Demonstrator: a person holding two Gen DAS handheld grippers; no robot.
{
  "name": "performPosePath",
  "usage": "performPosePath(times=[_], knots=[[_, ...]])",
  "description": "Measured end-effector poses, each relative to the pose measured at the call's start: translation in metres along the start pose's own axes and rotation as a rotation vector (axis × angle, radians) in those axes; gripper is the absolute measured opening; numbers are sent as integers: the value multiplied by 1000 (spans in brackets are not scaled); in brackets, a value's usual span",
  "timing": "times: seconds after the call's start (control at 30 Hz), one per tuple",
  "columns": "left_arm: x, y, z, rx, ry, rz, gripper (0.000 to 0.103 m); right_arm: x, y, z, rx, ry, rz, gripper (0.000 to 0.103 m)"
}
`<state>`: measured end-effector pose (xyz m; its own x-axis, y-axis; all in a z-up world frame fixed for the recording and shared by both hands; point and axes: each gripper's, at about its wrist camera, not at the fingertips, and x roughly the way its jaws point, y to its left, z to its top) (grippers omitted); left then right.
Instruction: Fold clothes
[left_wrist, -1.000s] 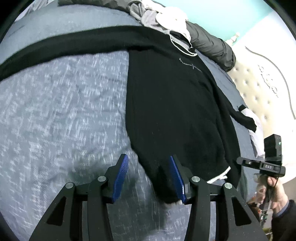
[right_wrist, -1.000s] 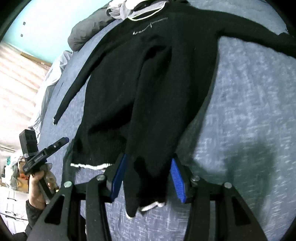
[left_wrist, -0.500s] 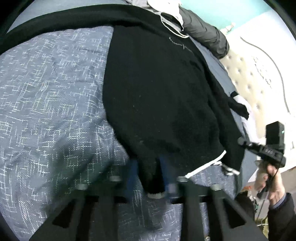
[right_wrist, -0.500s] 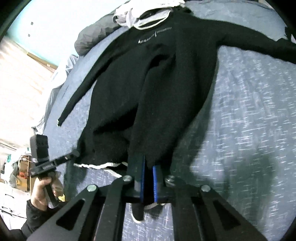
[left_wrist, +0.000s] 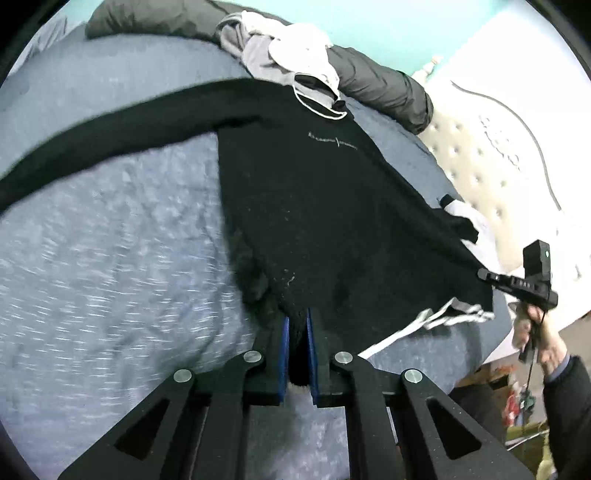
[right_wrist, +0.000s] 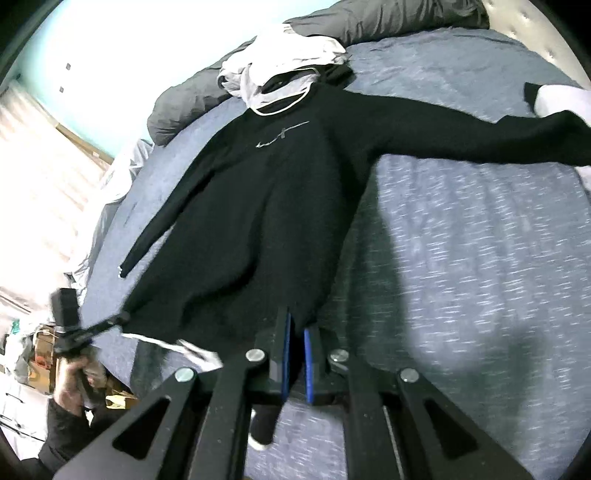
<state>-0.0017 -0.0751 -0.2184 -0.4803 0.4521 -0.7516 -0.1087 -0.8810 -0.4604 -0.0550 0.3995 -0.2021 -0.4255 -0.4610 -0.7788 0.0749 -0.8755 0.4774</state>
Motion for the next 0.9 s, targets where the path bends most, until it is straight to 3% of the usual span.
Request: performPosePath(times=[0.17, 0.33, 0.57, 0.63, 0.7, 0.8, 0.9], knots=[[1, -1, -17, 26, 65, 48, 9, 5, -24, -9, 41, 74, -3, 5], [22, 14, -38, -28, 122, 61, 9, 35, -39, -37, 77, 155, -1, 6], [33, 17, -48, -35, 163, 69, 10, 38, -48, -60, 93, 181, -26, 12], [34, 16, -48, -33, 165, 70, 12, 29, -44, -65, 75, 171, -17, 28], [35, 17, -50, -43, 166, 69, 24, 28, -39, -72, 59, 182, 2, 39], [38, 20, -54, -68, 176, 62, 36, 32, -32, -82, 42, 205, 16, 43], [40, 21, -56, -81, 184, 64, 36, 42, -29, -88, 54, 226, 29, 43]])
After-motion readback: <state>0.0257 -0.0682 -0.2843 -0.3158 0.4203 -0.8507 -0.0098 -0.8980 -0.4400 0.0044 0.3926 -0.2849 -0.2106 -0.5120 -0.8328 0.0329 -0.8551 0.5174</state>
